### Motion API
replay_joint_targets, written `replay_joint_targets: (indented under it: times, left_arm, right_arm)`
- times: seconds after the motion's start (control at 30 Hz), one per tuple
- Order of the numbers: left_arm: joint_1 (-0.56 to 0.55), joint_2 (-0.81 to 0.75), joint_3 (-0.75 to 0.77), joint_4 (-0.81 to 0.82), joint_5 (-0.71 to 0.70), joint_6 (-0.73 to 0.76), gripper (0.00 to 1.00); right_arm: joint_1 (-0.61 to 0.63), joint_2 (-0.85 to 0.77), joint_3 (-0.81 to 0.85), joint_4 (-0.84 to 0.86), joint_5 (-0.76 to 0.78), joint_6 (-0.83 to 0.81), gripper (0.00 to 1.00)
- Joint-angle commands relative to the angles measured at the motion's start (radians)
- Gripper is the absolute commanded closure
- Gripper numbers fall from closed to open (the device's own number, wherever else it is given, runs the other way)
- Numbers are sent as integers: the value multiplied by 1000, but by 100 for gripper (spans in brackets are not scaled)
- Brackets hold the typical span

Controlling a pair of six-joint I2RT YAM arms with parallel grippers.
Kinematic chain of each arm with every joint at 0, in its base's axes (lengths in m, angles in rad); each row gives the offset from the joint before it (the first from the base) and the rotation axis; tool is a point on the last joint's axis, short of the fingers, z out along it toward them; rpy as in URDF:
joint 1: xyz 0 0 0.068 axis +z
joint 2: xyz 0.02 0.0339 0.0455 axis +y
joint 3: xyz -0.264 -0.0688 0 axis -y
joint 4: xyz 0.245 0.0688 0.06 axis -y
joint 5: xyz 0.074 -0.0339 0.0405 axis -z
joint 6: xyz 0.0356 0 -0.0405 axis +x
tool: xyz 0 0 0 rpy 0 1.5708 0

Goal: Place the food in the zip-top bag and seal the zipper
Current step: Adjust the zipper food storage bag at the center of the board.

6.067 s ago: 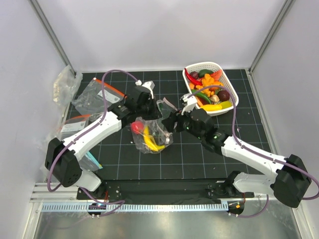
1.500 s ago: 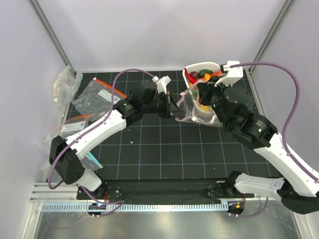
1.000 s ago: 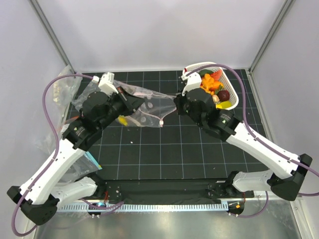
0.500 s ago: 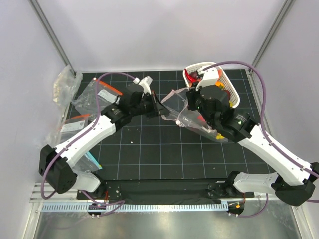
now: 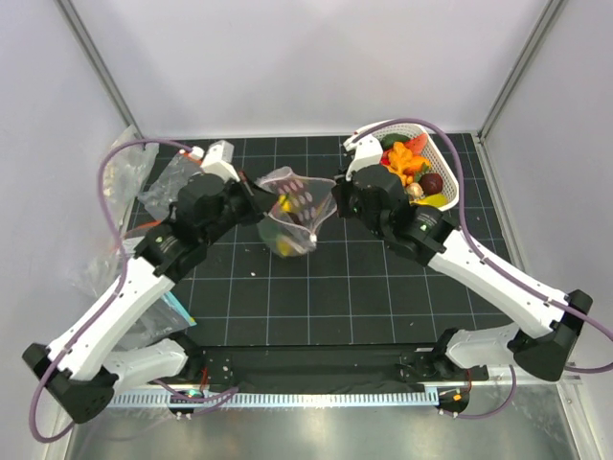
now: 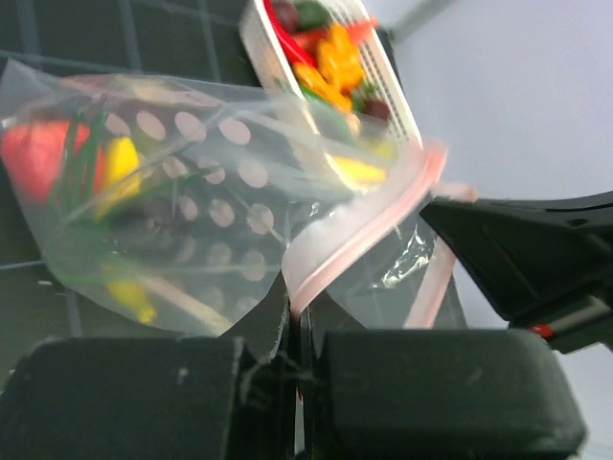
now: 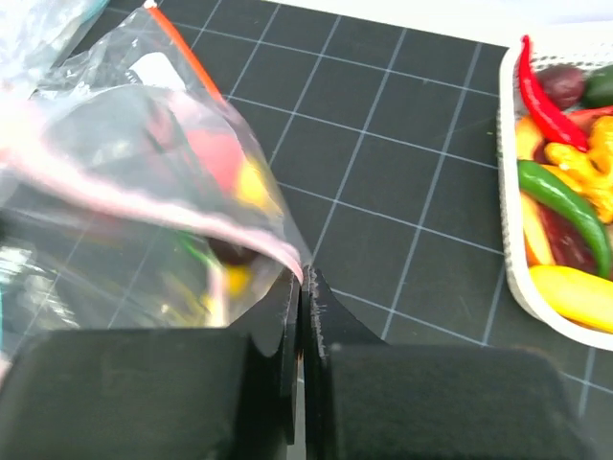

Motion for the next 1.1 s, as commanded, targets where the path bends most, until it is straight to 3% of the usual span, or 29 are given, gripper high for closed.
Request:
replay_joint_targets:
  times: [0.0,0.13,0.17,0.2,0.23,0.47,0.63,0.83,0.93,1.07]
  left_arm:
    - [-33,-100,20,-32,-244,77,100]
    - [-73,-42,48,-61,-327,113,100]
    - [-75,-19,60,-66,-319,123,100]
    - [-75,7,65,-65,-312,126,100]
    - [-75,65,71,-65,-304,133,100]
    - [-75,250,85,-20,-214,156,100]
    - [-77,262,40,21,-195,153,99]
    - [-77,241,2,72,-148,143,99]
    - [-75,230,-32,110,-102,133,99]
    - [-75,218,-58,146,-69,126,98]
  right_arm:
    - [0,9,-8,77,-29,-6,91]
    - [0,64,-57,105,16,-40,84]
    - [0,73,-80,115,28,-49,74]
    - [-1,85,-93,125,43,-66,44]
    - [-3,86,-106,146,63,-69,37]
    - [-14,-35,-266,235,45,-41,24]
    - [-34,-222,-379,330,119,-28,19]
    - [-113,-327,-481,386,194,20,17]
    - [-211,-312,-476,360,202,106,15]
    - [-388,-249,-470,307,107,274,0]
